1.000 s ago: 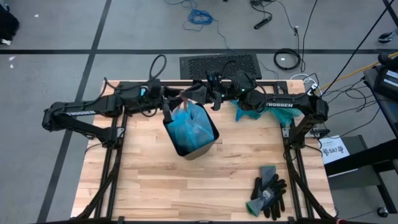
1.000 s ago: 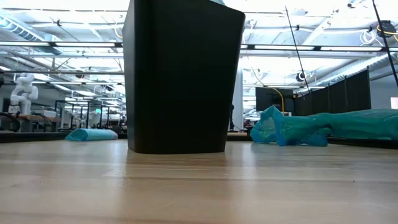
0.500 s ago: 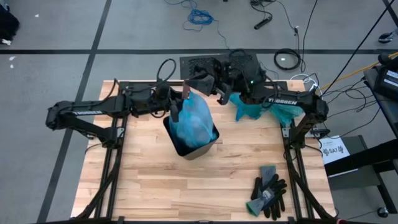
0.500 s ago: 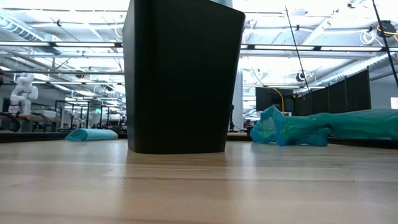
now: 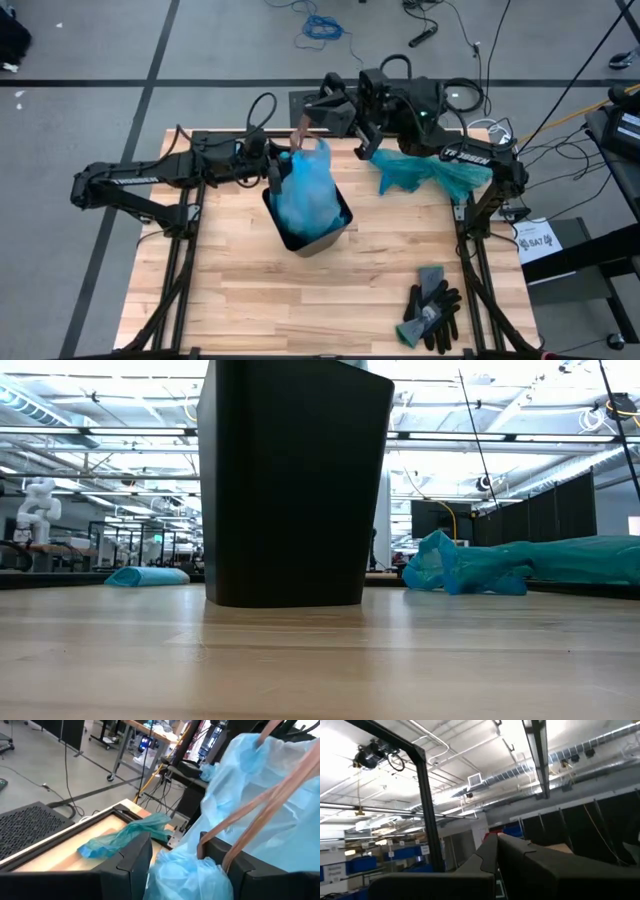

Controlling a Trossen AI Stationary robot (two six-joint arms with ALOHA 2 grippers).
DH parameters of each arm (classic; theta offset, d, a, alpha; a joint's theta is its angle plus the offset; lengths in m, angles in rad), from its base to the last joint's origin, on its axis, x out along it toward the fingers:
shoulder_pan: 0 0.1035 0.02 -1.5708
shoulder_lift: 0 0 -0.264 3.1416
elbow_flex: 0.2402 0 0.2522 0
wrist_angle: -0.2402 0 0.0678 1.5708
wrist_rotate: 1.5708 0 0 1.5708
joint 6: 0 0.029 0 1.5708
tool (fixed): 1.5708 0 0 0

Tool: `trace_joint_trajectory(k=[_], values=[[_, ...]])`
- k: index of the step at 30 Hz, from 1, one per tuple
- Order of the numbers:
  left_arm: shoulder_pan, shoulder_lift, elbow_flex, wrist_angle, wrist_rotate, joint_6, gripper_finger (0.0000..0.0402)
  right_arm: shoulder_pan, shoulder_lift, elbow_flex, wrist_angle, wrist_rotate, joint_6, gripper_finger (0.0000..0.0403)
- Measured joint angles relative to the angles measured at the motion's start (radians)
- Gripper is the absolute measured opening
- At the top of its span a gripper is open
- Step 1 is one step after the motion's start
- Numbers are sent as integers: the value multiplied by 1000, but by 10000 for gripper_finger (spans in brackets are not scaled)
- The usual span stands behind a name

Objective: Place trash/remove bag and relplace
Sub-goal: Remove the blue trash bag from the trash bin

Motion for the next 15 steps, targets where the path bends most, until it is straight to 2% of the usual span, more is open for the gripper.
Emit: trace_joint_trajectory(k=[10,15], values=[[-11,-5,-12,-12,1,31,169,-1,-6,15,-311,12,6,0],[-12,-23,-12,-3,3,31,169,-3,-5,16,-530,12,3,0]])
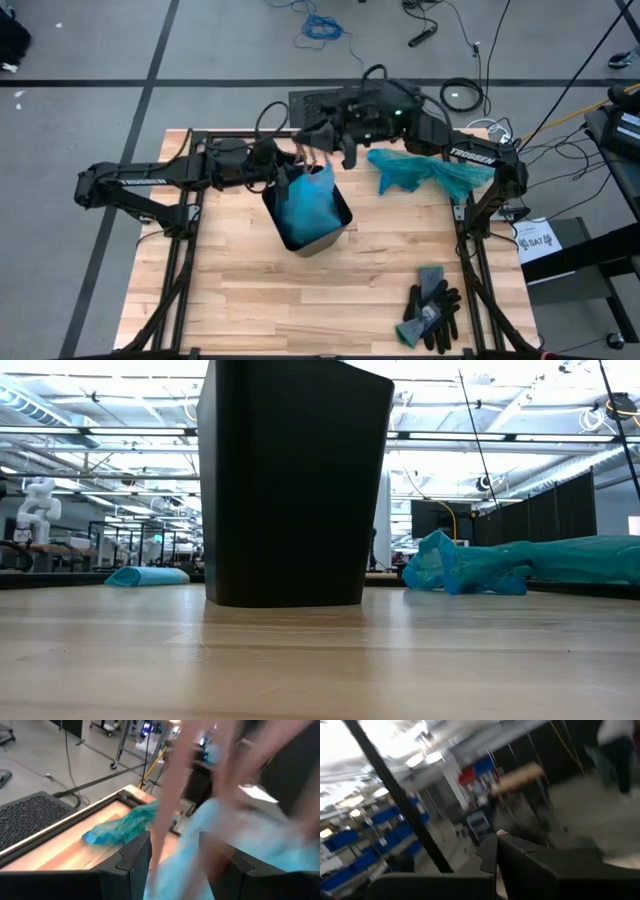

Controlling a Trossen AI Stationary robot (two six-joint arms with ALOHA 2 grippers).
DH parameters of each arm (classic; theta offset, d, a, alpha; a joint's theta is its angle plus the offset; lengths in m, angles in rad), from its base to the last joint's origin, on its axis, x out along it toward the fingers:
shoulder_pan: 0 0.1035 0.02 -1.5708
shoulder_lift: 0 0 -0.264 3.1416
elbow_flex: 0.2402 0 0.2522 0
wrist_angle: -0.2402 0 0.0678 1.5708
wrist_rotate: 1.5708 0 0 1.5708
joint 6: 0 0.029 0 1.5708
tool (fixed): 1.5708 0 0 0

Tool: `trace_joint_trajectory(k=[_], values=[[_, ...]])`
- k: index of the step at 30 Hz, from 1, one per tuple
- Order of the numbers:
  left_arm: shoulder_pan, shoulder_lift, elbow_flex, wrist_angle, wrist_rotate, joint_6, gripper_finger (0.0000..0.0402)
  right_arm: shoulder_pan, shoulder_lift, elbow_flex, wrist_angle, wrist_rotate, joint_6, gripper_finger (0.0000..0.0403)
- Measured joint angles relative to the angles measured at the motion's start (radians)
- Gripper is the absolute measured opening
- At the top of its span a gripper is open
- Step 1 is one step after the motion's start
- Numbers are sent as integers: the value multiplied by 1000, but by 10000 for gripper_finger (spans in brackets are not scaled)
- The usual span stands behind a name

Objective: Place trash/remove bag and relplace
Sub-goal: Remove the blue trash bag from the trash bin

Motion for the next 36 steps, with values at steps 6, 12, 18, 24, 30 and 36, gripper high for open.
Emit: trace_joint_trajectory(k=[6,12,18,24,30,36], values=[[0,-18,3,4,3,6,169,-5,2,-2,-314,87,-47,0],[0,-35,5,-10,4,6,169,-6,3,-2,-451,118,-56,0],[0,-37,5,-56,4,4,169,-10,-14,-3,-442,117,-55,0],[0,-38,5,-62,4,4,169,-10,-76,-3,-441,117,-79,2],[0,-38,5,-64,4,4,169,-17,-105,-3,-525,117,-130,50],[0,-38,5,-73,4,3,169,-53,-105,-5,-682,117,-128,138]])
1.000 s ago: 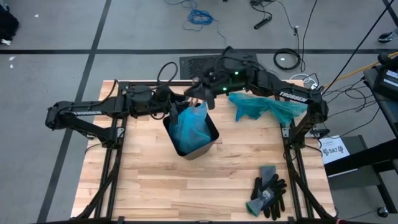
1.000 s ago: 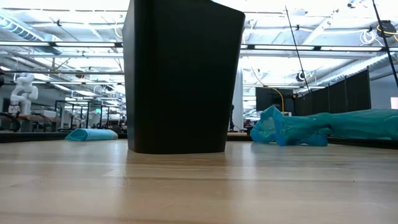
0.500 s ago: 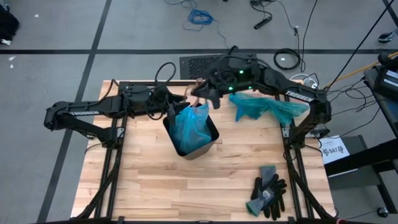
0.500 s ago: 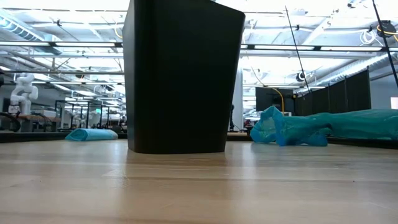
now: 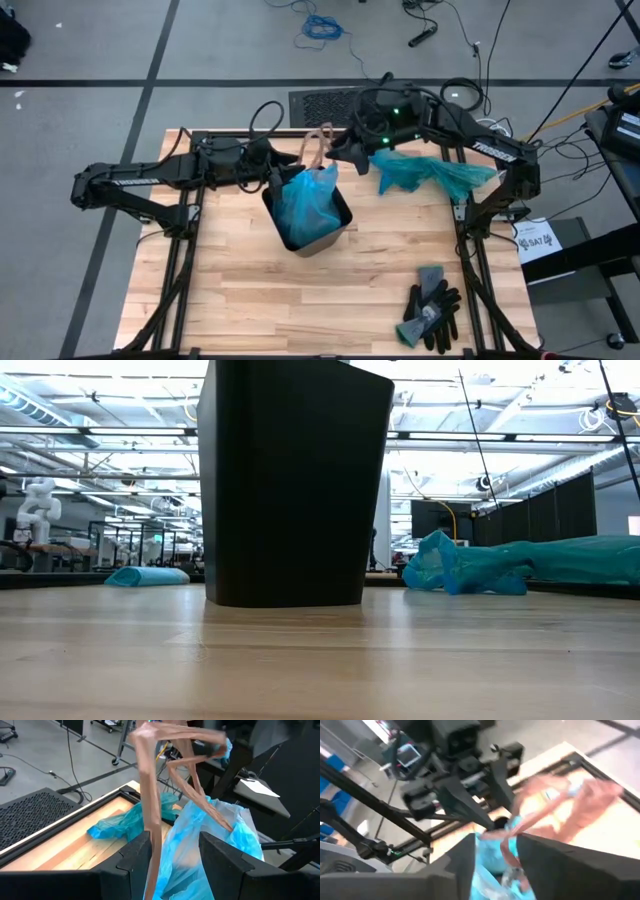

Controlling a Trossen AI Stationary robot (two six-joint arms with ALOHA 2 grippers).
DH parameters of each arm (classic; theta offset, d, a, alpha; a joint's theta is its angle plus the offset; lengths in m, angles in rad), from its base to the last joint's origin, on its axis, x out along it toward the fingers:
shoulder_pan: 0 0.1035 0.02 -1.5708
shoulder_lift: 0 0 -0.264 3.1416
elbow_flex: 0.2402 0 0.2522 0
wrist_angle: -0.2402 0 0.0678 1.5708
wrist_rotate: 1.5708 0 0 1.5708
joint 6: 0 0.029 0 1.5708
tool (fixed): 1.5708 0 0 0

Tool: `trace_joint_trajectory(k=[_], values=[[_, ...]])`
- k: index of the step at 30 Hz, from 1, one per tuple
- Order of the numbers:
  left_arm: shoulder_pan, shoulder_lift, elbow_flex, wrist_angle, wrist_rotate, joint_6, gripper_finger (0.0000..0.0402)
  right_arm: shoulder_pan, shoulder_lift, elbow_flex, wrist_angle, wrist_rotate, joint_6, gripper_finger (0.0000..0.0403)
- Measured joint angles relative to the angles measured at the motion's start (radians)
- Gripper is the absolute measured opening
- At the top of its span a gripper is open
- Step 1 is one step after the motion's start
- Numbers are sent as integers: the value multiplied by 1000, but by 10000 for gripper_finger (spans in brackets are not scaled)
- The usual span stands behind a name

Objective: Place trash/remove bag and relplace
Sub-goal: Remove the blue trash bag from the trash bin

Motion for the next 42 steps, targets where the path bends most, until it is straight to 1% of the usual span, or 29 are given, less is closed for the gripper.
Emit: trace_joint_trajectory(k=[4,9,15,18,21,24,27,33,37,39,42], values=[[0,0,0,0,17,0,169,-12,0,0,-30,-8,31,181],[0,0,1,-27,19,0,169,-14,-17,0,-31,-31,45,206],[0,0,1,-58,23,-1,169,-14,-63,0,-57,-24,74,205],[0,0,1,-60,24,-1,169,-14,-77,0,-80,56,56,204],[0,0,1,-60,24,-1,169,-14,-64,0,-111,136,21,204],[0,0,1,-54,24,-4,169,-15,-36,0,-95,153,4,204],[0,-5,1,-31,24,-21,169,-14,-5,0,-53,153,0,204],[0,-56,2,-14,24,-25,169,-24,59,0,-21,159,-12,204],[0,-91,2,-12,24,-24,169,-26,108,-1,62,156,-30,203],[0,-109,2,-16,24,-24,169,-26,130,-1,130,118,-38,203],[0,-132,2,-17,24,-24,169,-25,159,-1,229,24,-31,203]])
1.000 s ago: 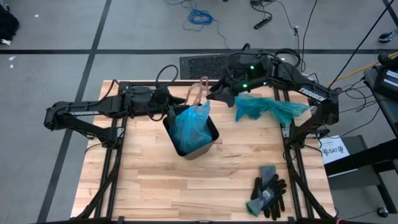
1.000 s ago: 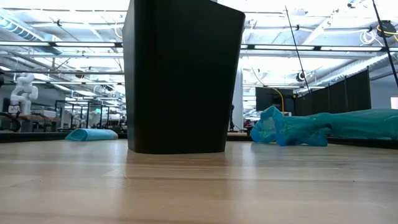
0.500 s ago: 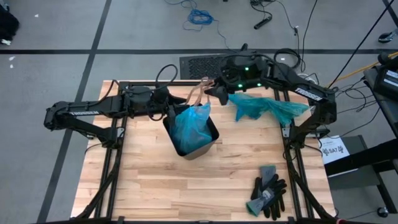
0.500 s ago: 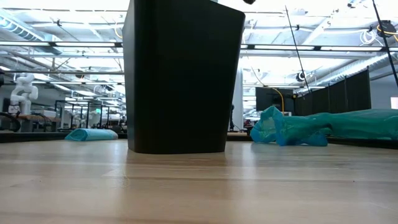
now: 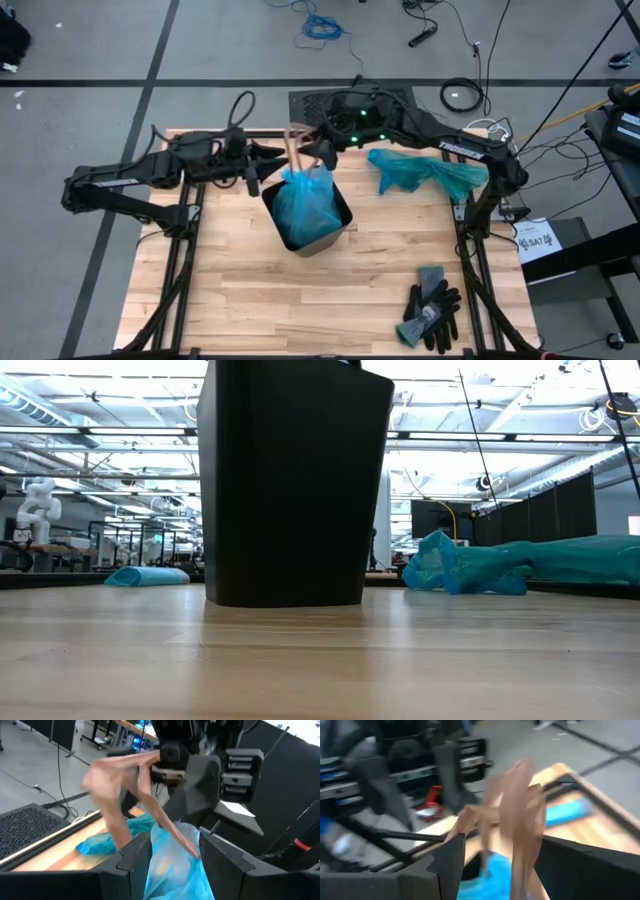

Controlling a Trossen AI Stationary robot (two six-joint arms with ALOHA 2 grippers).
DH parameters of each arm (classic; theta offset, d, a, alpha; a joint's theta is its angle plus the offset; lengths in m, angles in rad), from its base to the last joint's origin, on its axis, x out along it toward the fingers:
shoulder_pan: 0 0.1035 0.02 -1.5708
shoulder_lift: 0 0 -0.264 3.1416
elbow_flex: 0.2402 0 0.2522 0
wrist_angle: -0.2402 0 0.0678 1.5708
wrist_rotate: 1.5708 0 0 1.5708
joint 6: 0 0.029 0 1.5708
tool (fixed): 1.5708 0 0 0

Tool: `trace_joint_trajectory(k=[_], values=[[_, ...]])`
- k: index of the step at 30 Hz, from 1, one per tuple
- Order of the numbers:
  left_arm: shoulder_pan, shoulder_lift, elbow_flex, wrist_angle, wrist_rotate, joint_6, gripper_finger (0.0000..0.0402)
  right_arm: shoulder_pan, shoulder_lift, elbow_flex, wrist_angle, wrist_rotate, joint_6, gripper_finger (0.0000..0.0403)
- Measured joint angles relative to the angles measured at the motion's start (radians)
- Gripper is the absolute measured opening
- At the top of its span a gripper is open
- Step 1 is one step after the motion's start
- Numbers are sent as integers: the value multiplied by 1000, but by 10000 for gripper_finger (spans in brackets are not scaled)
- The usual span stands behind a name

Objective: Place trash/remove bag and relplace
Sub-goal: Remove the blue trash bag from the trash bin

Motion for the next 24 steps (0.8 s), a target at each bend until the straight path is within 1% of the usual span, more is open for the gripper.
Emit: trace_joint_trajectory(k=[3,5,9,13,16,21,24], values=[[0,-15,0,-19,0,-1,169,1,28,0,50,-79,14,203],[0,-18,0,-36,0,-2,169,1,43,0,53,-131,37,203],[0,-18,0,-78,0,-14,169,1,55,0,43,-276,63,203],[0,-18,0,-109,0,-27,169,-7,46,0,40,-359,58,203],[0,-18,0,-119,0,-27,169,-34,23,0,41,-397,59,203],[0,-18,0,-122,0,-27,169,-81,-13,0,6,-396,63,203],[0,-18,0,-121,-1,-27,169,-85,-21,0,8,-396,72,203]])
